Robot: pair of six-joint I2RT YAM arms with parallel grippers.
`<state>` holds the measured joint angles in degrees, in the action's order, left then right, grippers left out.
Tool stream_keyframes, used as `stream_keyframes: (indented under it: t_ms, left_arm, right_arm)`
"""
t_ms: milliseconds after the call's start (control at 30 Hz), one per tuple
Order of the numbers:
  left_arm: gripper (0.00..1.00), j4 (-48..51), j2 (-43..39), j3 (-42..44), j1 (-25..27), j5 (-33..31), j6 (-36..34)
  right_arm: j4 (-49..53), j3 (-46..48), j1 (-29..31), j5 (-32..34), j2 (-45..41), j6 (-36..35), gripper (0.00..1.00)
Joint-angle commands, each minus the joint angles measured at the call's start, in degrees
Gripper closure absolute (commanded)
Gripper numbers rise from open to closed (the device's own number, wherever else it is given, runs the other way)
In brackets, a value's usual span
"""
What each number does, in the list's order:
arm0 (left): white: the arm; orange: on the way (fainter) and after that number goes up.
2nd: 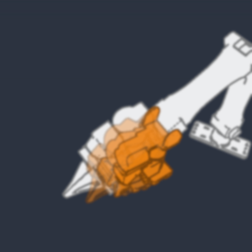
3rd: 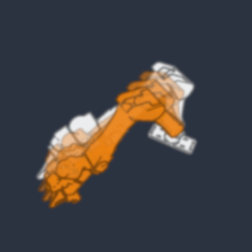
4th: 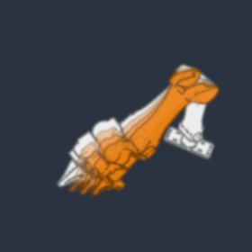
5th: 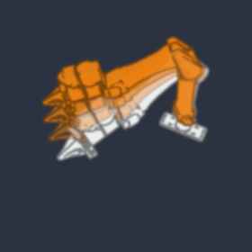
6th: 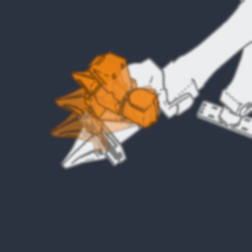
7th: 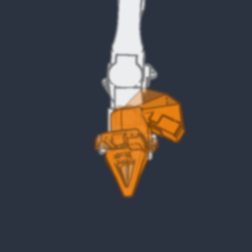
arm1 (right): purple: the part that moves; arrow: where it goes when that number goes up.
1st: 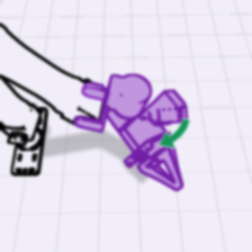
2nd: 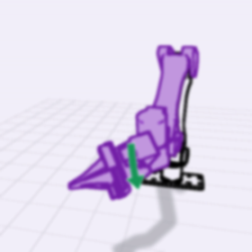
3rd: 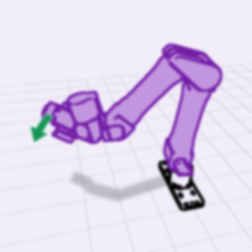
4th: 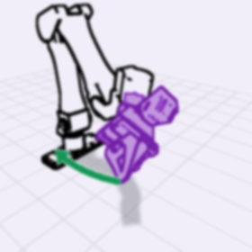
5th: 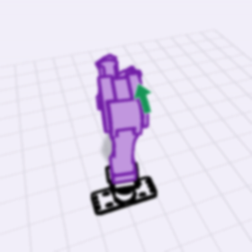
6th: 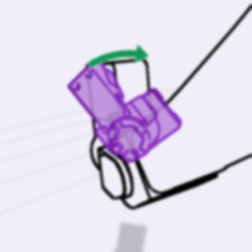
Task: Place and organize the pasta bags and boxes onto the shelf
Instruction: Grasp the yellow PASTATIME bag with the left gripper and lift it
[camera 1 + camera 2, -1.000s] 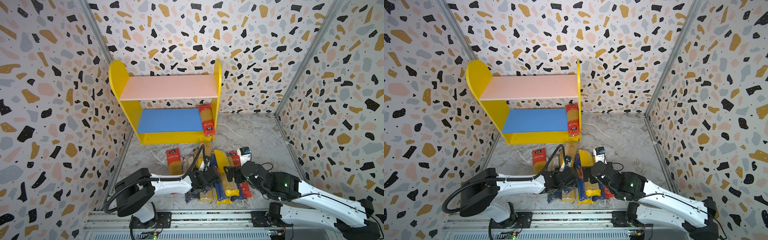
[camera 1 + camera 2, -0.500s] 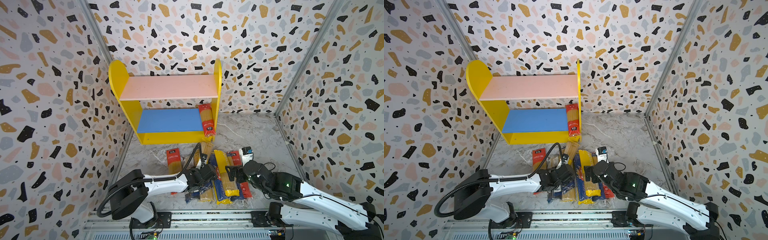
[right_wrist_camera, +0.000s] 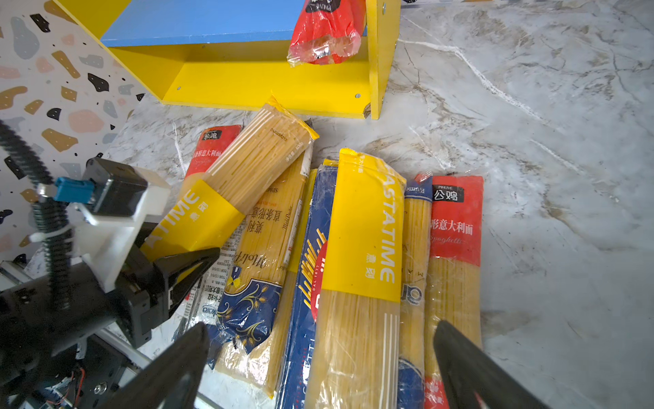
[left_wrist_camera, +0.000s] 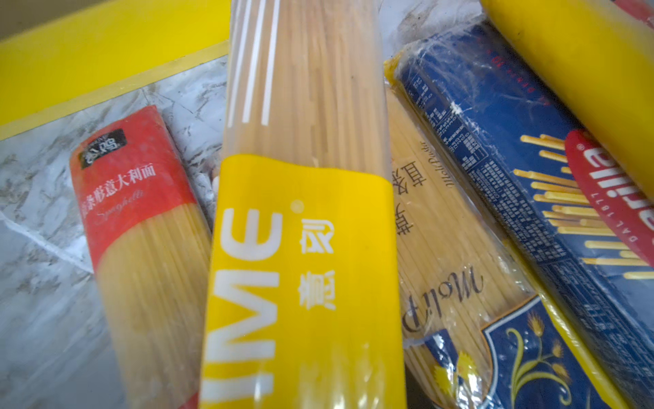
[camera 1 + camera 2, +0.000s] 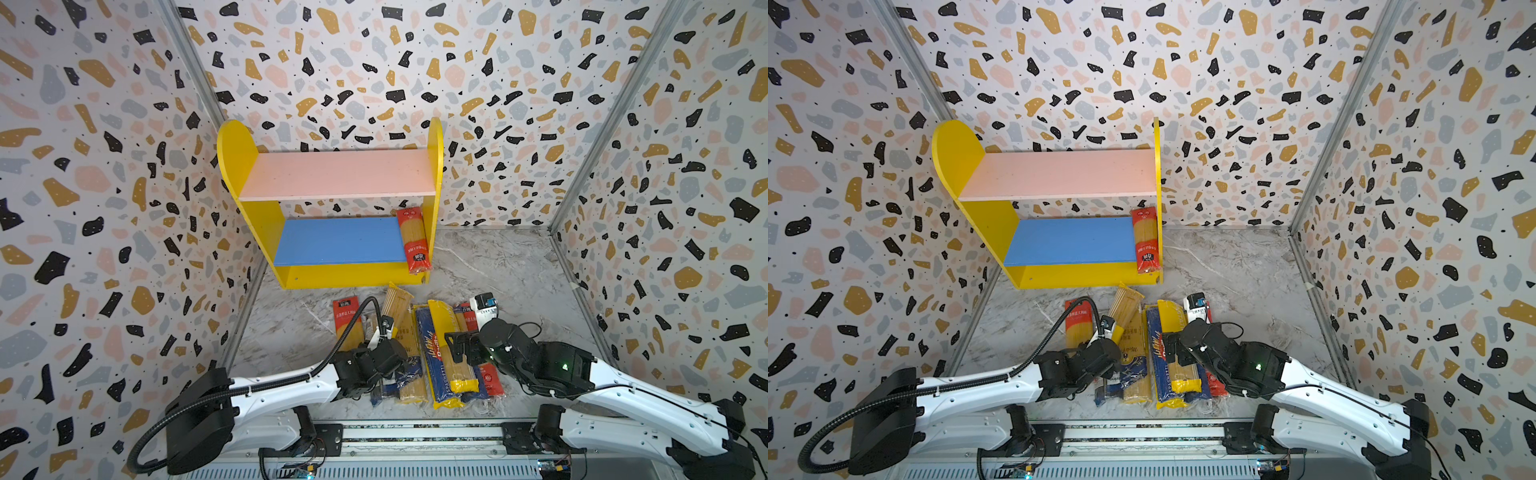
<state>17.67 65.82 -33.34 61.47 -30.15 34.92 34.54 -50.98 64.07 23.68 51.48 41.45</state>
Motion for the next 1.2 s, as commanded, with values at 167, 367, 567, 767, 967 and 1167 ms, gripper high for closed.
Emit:
stream_keyframes:
  t_ms: [167, 367, 567, 767, 967, 1167]
  left_arm:
    - [1.0, 0.8, -10.3, -2.5, -0.3, -7.3, -0.8]
    - [1.0, 4.9, -18.1, -5.1, -0.4, -11.2, 0.4]
    - [1.0, 3.0, -16.6, -9.1, -2.1, -15.0, -1.2]
    - [1.0, -7.4, -9.1, -11.9, -11.0, -10.2, -4.2]
    - [1.0, -17.3, -3.3, -15.1, -18.4, -5.9, -4.3]
    - [1.0, -19.9, 6.0, -23.2, -21.7, -2.0, -5.3]
  right_arm:
    - [-0.4, -3.0, -0.7, -0.6, 0.4, -1.9, 0.01]
    - [-0.9, -4.1, -1.0, -1.0, 1.5, -2.9, 0.01]
    - [-1.1, -5.1, -1.4, -1.0, 1.5, -3.9, 0.01]
    - [-1.0, -6.0, -2.4, -1.0, 1.3, -5.1, 0.01]
    - [-0.8, -6.0, -4.9, -1.7, 0.1, -6.3, 0.01]
    - [-1.2, -6.0, -9.6, -4.2, -0.6, -8.5, 0.01]
